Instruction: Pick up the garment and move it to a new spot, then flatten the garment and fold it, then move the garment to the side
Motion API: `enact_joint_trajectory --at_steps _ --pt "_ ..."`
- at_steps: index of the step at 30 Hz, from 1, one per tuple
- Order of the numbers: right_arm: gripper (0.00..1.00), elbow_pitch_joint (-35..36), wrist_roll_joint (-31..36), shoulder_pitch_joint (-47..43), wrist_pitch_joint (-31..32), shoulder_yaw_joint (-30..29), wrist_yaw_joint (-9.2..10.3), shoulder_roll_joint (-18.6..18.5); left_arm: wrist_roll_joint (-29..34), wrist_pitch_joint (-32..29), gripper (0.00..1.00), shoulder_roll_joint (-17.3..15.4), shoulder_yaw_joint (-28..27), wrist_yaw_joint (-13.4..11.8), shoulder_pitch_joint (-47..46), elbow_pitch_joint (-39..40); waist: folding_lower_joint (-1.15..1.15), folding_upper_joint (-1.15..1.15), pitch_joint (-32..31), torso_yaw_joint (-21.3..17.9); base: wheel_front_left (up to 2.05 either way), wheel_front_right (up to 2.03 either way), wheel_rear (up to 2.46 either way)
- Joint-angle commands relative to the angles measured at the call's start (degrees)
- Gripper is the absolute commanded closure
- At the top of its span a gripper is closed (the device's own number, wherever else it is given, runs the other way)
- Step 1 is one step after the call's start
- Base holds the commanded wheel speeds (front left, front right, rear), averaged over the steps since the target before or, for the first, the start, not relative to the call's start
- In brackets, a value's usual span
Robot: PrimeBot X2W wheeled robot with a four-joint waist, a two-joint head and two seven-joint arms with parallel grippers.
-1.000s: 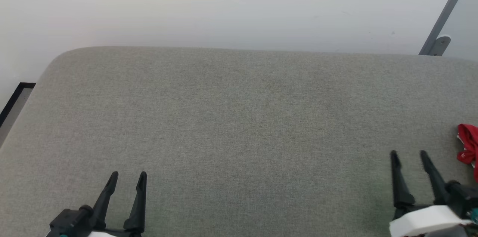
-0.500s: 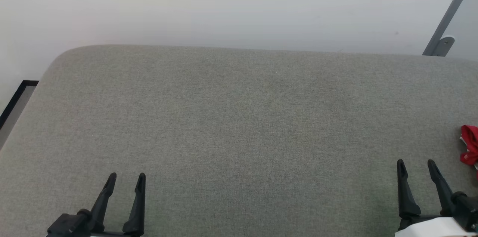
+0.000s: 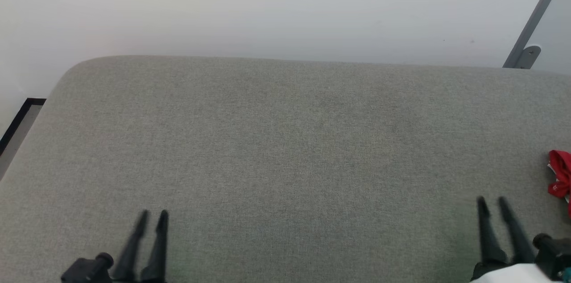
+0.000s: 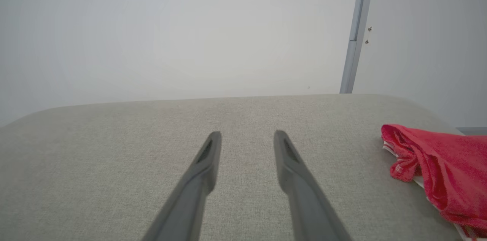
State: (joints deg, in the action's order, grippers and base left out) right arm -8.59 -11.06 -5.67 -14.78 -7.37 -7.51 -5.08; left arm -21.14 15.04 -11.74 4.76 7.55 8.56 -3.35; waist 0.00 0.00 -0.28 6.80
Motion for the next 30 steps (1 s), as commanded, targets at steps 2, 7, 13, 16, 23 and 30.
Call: enact_joint_trajectory --at_steps 2,7,13,16,23,30 --pt "1.00 -0.9 -0.3 -0.1 0.2 0.0 0.00 0.2 -0.3 -0.1 1.00 0.5 0.2 0.0 0.2 -0.9 0.00 0.00 0.0 0.0 0.00 0.00 0.00" --pt "1.00 -1.6 -5.6 0.9 1.9 -0.2 0.00 0.4 -5.3 -1.2 1.00 0.9 -0.2 -0.1 -0.6 -1.4 0.00 0.00 0.0 -0.3 0.00 0.00 0.00" --pt "1.00 -1.7 -12.1 1.7 3.5 0.0 0.00 0.5 -11.2 -2.7 1.00 1.3 -0.8 -0.1 -2.0 -2.3 0.00 0.00 0.0 -0.6 0.00 0.00 0.00" --pt "1.00 -1.8 -15.1 2.2 4.2 0.0 0.00 0.6 -14.0 -3.3 1.00 1.4 -1.0 -0.1 -2.6 -2.7 0.00 0.00 0.0 -0.8 0.00 0.00 0.00" --pt "1.00 -2.1 -21.8 3.1 5.9 0.2 0.01 0.8 -20.1 -4.9 1.00 1.9 -1.7 0.0 -3.9 -3.7 0.00 0.00 0.1 -1.1 0.00 0.00 0.00" --pt "1.00 -2.4 -28.0 4.1 7.5 0.3 0.01 0.9 -25.7 -6.3 1.00 2.3 -2.3 0.0 -5.1 -4.5 0.00 0.00 0.1 -1.5 0.00 0.00 0.00"
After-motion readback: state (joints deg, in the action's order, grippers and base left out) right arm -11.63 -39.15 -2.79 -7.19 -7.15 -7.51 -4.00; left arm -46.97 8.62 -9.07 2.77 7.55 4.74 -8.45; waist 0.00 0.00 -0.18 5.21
